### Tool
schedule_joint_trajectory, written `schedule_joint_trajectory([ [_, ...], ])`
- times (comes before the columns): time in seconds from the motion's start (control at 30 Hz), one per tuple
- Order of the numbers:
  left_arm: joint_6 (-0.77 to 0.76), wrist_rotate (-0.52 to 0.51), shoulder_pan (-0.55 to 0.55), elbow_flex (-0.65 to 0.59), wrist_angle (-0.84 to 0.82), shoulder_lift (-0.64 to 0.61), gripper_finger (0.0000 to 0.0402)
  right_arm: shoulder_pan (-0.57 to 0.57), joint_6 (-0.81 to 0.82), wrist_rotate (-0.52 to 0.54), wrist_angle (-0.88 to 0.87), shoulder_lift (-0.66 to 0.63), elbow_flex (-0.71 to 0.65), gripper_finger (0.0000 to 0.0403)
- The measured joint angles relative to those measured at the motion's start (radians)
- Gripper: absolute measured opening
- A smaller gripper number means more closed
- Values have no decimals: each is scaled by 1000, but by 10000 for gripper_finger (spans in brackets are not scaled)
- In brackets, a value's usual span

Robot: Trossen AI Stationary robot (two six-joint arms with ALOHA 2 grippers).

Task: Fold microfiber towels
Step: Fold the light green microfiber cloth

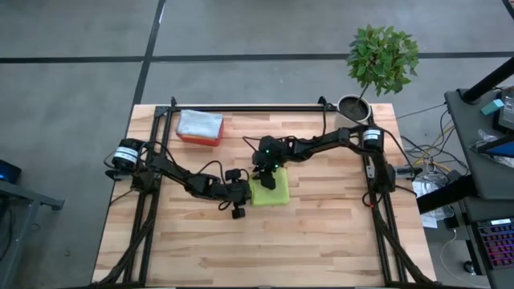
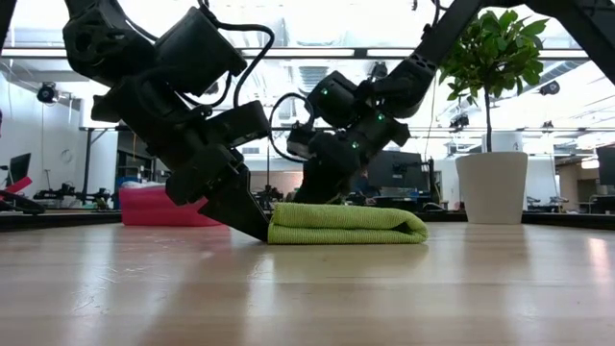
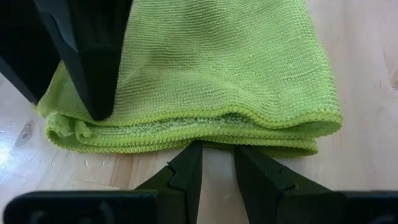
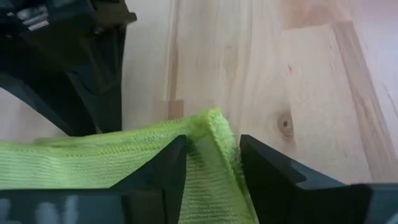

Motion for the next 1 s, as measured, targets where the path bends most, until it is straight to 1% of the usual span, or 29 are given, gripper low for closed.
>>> schedule_joint_trajectory([
  [0.43, 0, 0, 0, -2, 3, 0, 81, -2, 1, 2, 1, -24, 1, 90],
  [0.53, 0, 0, 0, -2, 3, 0, 81, -2, -1, 2, 2, -24, 1, 68],
  [0.7, 0, 0, 0, -2, 3, 0, 81, -2, -4, 2, 2, -25, 1, 17],
  [0.8, 0, 0, 0, -2, 3, 0, 81, -2, -4, 2, 1, -27, 1, 10],
  [1.0, 0, 0, 0, -2, 3, 0, 81, -2, -23, 2, 2, -54, 11, 9],
])
